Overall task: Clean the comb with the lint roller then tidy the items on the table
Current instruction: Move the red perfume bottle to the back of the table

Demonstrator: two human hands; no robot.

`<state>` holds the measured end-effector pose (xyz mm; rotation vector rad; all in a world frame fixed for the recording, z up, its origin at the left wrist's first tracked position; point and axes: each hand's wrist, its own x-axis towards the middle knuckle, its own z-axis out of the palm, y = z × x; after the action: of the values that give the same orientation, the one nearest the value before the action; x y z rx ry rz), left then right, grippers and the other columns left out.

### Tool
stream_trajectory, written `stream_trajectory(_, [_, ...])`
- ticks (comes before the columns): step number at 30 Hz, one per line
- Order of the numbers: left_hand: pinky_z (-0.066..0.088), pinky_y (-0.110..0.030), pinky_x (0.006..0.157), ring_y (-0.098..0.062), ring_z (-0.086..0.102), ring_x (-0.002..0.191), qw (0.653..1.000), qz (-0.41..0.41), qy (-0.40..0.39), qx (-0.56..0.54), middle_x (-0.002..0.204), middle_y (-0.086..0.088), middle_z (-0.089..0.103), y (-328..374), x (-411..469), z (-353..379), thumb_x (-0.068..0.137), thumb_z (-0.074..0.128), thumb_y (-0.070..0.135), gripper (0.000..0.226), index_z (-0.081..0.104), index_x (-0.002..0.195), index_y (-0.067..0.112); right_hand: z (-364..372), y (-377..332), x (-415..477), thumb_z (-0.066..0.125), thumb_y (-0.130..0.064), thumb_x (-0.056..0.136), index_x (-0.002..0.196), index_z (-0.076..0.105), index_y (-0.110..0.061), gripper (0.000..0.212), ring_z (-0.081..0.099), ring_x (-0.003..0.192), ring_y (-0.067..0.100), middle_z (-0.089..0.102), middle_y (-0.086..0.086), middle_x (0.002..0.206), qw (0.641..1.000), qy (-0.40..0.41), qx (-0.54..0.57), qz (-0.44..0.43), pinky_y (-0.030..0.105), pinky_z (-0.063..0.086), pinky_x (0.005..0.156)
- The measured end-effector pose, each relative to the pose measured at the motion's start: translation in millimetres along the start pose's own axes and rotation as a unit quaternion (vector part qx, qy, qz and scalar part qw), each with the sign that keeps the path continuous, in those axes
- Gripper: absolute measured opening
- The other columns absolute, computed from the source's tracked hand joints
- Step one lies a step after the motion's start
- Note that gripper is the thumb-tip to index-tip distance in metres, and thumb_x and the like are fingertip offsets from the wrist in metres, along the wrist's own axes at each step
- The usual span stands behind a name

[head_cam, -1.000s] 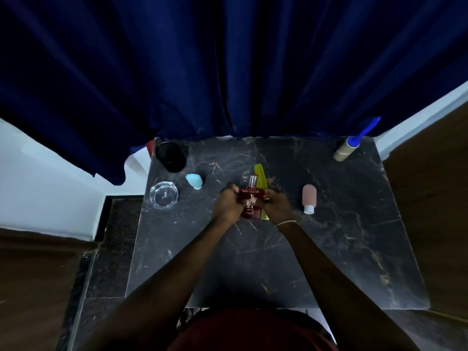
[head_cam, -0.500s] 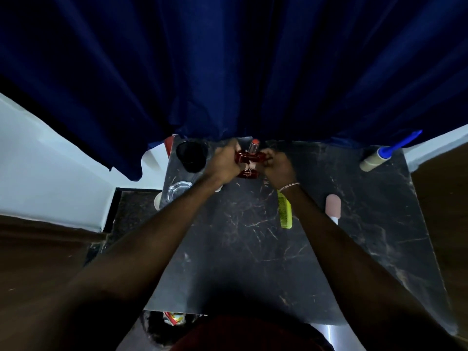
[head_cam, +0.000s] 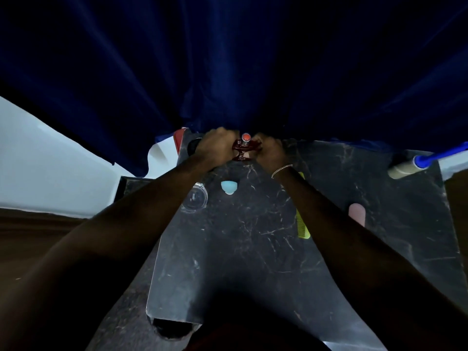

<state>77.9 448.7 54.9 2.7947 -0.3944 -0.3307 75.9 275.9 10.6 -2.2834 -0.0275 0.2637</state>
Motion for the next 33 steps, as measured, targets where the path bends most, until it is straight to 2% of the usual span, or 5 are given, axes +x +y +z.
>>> stream_trajectory(6, [0.048,-0.038,0.079,-0.033,0.069,0.097,0.997,0.013,-0.017,0.073,0.106,-0.013,0.072,-17.0,12.7,6.6,0.092,0.068,0.026,0.025,0.067,0.113,0.014,20.4,8.6,23.0,0.073,-0.008,0.072,0.090,0.066,-0.011,0.019,0.068,0.089,0.024,0.073,0.009,0.092,0.998,-0.034,-0.056,-0.010,0.035,0.054,0.086])
stream_trajectory(15, [0.049,-0.043,0.090,-0.038,0.068,0.103,0.992,0.022,-0.047,0.113,0.111,-0.018,0.072,-26.0,19.9,21.7,0.093,0.063,0.025,0.024,0.067,0.113,0.011,32.9,17.7,31.1,0.067,-0.015,0.078,0.095,0.065,-0.017,0.018,0.067,0.097,0.029,0.073,0.009,0.099,0.992,-0.073,-0.098,-0.006,0.031,0.051,0.088])
stream_trajectory(20, [0.048,-0.042,0.091,-0.036,0.068,0.102,0.992,0.020,-0.041,0.116,0.108,-0.014,0.073,-29.8,21.6,28.6,0.092,0.063,0.030,0.024,0.067,0.111,0.015,34.6,21.1,30.8,0.067,-0.013,0.083,0.102,0.065,-0.010,0.019,0.063,0.095,0.021,0.072,0.008,0.102,0.992,-0.078,-0.098,-0.013,0.015,0.030,0.076])
stream_trajectory(30, [0.051,-0.040,0.083,-0.030,0.069,0.101,0.994,0.008,-0.039,0.105,0.111,-0.011,0.072,-31.9,22.8,37.9,0.092,0.066,0.029,0.027,0.064,0.116,0.016,31.8,19.6,26.9,0.067,-0.021,0.079,0.101,0.062,-0.016,0.023,0.064,0.098,0.030,0.072,0.008,0.101,0.991,-0.079,-0.106,-0.006,0.032,0.049,0.085])
stream_trajectory(33, [0.051,-0.044,0.093,-0.030,0.062,0.121,0.994,0.012,-0.036,0.101,0.128,-0.012,0.065,-32.6,19.2,38.8,0.089,0.068,0.032,0.037,0.059,0.122,0.018,30.6,17.8,23.6,0.066,-0.021,0.078,0.104,0.060,-0.018,0.027,0.065,0.101,0.031,0.071,0.008,0.103,0.991,-0.078,-0.108,-0.011,0.035,0.052,0.087])
